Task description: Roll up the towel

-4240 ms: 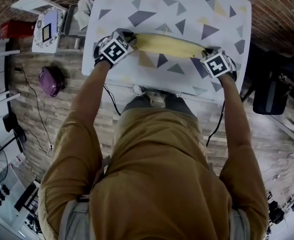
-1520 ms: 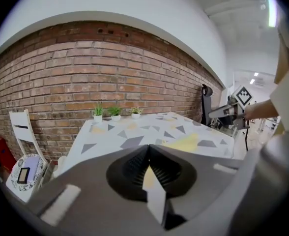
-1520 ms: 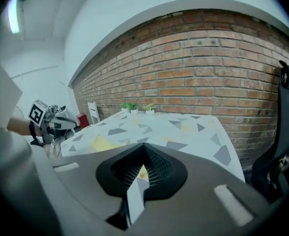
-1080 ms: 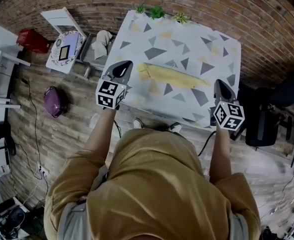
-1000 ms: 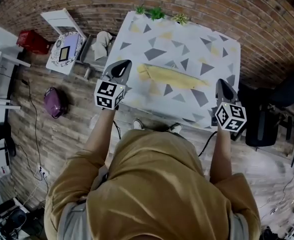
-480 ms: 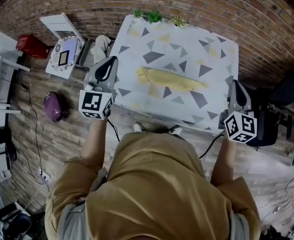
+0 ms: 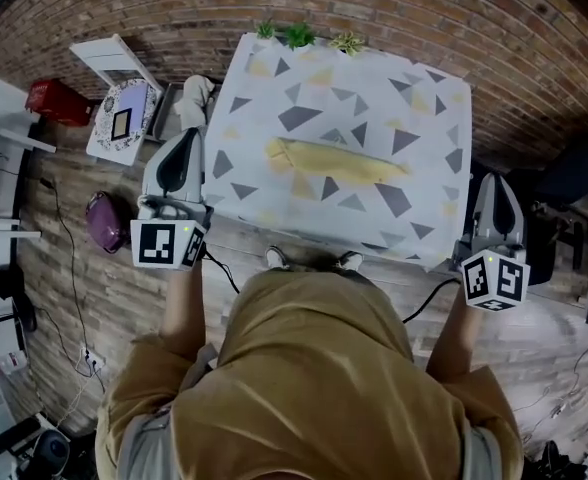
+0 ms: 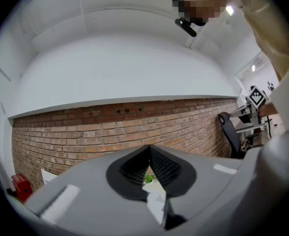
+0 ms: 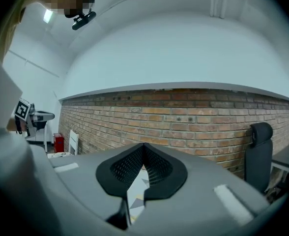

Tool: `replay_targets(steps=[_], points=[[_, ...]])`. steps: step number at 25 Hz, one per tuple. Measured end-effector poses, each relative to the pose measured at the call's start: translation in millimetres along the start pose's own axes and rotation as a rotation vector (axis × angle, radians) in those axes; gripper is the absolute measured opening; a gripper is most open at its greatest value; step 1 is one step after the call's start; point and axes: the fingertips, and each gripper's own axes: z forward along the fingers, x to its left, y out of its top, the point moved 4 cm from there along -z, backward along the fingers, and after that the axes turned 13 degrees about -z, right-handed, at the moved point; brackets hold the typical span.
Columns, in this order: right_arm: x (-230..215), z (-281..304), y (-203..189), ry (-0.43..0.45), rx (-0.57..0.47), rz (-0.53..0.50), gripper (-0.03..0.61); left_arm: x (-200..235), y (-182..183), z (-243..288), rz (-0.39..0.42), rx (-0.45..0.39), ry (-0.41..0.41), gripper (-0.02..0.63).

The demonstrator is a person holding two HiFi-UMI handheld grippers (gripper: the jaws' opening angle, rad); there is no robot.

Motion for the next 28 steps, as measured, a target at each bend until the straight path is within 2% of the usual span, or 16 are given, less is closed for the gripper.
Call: replay_targets(steps=[6, 13, 19, 22, 28], points=[[-12, -15, 5, -0.044, 0.003, -0.001, 0.003, 8, 11, -10, 0.018, -0.019, 0.039, 0.063], [-20, -21, 10, -0.085, -0.003, -0.012, 0.003, 8, 8, -21, 0.022, 0.016, 0.060, 0.063], [-13, -9, 2, -0.046, 0.009, 0.007, 0.003, 1, -1, -12, 0.014, 0.024, 0.062, 0.063], [-9, 3, 3, -0.021, -0.007, 0.010, 0.003, -4, 3, -6, 0.028, 0.008, 0.051, 0.063], [0, 22, 7, 0.013, -0.028, 0.015, 0.003, 1, 13, -7, 0.039, -0.009, 0.078, 0.063]])
